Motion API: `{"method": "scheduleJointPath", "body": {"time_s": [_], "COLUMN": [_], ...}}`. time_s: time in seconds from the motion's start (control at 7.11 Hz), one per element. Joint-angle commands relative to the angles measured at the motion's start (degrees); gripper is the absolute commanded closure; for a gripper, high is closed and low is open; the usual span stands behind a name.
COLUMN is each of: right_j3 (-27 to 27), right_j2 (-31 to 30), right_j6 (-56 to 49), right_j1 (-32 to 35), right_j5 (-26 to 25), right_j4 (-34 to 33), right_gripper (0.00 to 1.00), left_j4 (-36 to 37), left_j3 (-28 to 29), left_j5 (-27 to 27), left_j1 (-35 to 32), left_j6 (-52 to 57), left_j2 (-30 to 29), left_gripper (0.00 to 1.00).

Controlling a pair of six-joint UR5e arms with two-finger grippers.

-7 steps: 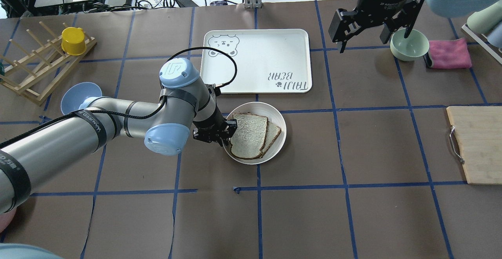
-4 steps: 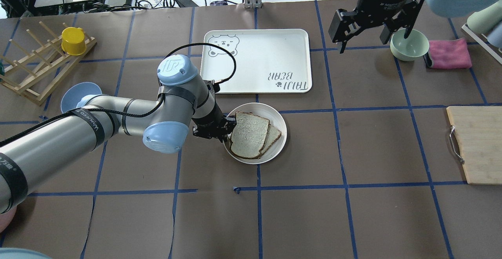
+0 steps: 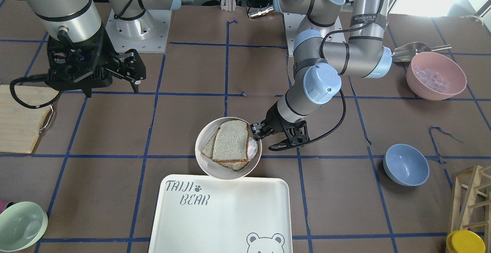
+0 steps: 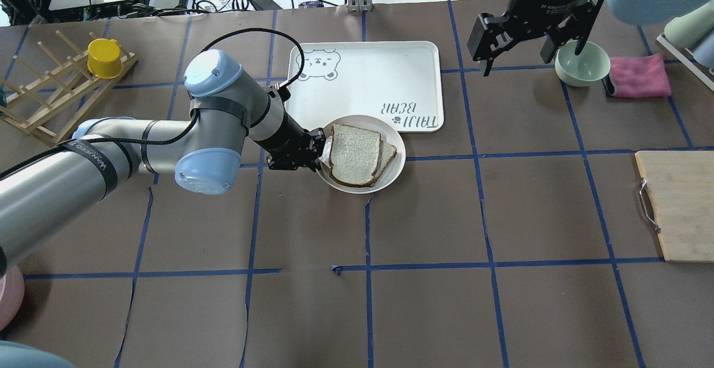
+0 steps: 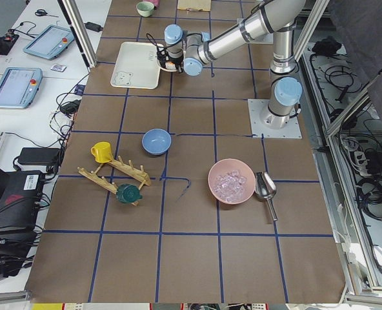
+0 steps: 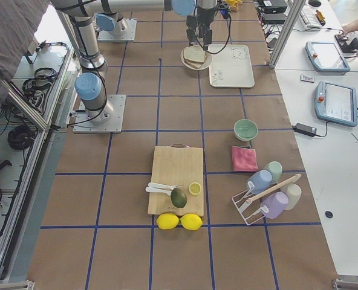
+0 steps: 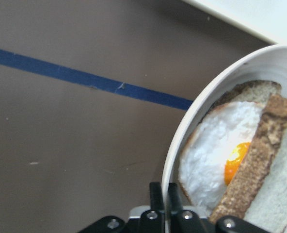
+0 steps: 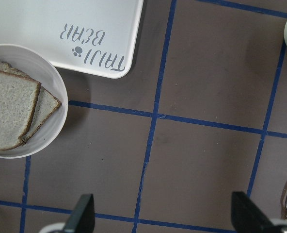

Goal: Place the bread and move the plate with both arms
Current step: 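Slide the plate with the left gripper onto the bear tray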

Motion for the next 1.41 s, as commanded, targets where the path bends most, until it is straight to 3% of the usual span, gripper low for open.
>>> {"method": "scheduleJointPath", "body": {"time_s": [0.0,0.42,0.56,0.99,1.13,1.27], "right_j3": [0.0,0.0,0.0,0.0,0.0,0.0], "right_j2": [0.07,-0.01,-0.01,-0.01,-0.01,-0.01], "right_j6": [0.0,-0.09,-0.09,-0.26,-0.18,-0.26], "right_j1": [0.0,0.0,0.0,-0.09,-0.09,-0.09], "right_j5": [-0.01,-0.01,-0.01,-0.1,-0.1,-0.1], "right_j4": [0.13,0.48,0.48,0.57,0.57,0.66], "right_gripper": [0.0,0.0,0.0,0.0,0.0,0.0], "left_j4": [-0.09,0.61,3.31,6.85,6.51,3.02], "left_j3": [8.09,23.64,26.39,26.07,26.16,26.25], "left_j5": [-1.46,-0.94,-0.76,-0.41,1.25,4.48], "left_j1": [0.85,0.94,0.94,0.85,0.85,0.68], "left_j6": [-2.35,-2.17,-2.08,-1.91,-1.47,-1.38], "left_j2": [-3.23,-16.04,-19.39,-22.41,-22.32,-20.58], "left_gripper": [1.0,1.0,1.0,1.0,0.06,0.0]}}
